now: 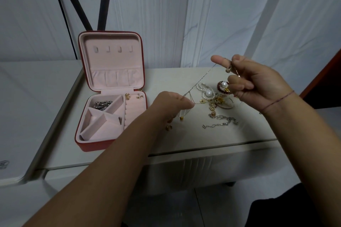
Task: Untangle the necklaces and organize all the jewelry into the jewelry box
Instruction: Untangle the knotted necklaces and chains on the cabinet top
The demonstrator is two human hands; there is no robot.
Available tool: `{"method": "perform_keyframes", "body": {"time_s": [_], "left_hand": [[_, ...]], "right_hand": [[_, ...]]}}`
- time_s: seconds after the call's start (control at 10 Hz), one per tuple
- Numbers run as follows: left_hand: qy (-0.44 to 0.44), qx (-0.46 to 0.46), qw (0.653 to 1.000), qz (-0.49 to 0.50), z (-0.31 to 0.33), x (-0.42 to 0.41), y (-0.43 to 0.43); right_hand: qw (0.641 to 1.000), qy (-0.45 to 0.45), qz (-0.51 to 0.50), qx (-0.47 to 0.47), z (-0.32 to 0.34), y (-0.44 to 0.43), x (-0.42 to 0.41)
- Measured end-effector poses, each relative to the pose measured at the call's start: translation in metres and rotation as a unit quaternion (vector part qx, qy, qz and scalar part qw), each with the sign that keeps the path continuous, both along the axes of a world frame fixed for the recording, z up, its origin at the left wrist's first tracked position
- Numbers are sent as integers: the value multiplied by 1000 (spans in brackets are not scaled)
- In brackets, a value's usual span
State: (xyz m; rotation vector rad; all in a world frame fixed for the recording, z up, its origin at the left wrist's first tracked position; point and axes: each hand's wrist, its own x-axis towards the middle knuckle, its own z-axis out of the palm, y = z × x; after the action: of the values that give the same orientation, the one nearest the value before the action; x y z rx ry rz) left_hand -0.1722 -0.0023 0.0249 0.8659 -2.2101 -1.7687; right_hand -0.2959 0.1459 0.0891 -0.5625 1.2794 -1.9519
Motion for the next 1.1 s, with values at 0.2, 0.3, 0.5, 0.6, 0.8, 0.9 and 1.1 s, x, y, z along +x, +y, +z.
{"method": "perform_keyframes", "body": {"time_s": [0.2,0.3,0.5,0.6,0.8,0.9,1.1], "left_hand": [[23,2,1000,15,-2,-2,-1],[40,14,999,19,-2,-1,0],[38,29,998,34,-4,-4,0],[21,33,998,40,-4,-6,0],[60,176,982,34,-2,-8,-1],[86,236,968,12,1,-7,0],[109,235,966,18,3,-5,3]], "right_hand": [[1000,-1,-1,-2,0,0,0],[1000,2,2,-1,0,0,-1],[1000,2,0,0,0,1,-1],[1000,2,-2,1,0,1,-2],[1000,1,-10,3,0,2,-2],[1000,6,-15,8,0,1,-1],[999,31,-24,26,-1,0,2]]}}
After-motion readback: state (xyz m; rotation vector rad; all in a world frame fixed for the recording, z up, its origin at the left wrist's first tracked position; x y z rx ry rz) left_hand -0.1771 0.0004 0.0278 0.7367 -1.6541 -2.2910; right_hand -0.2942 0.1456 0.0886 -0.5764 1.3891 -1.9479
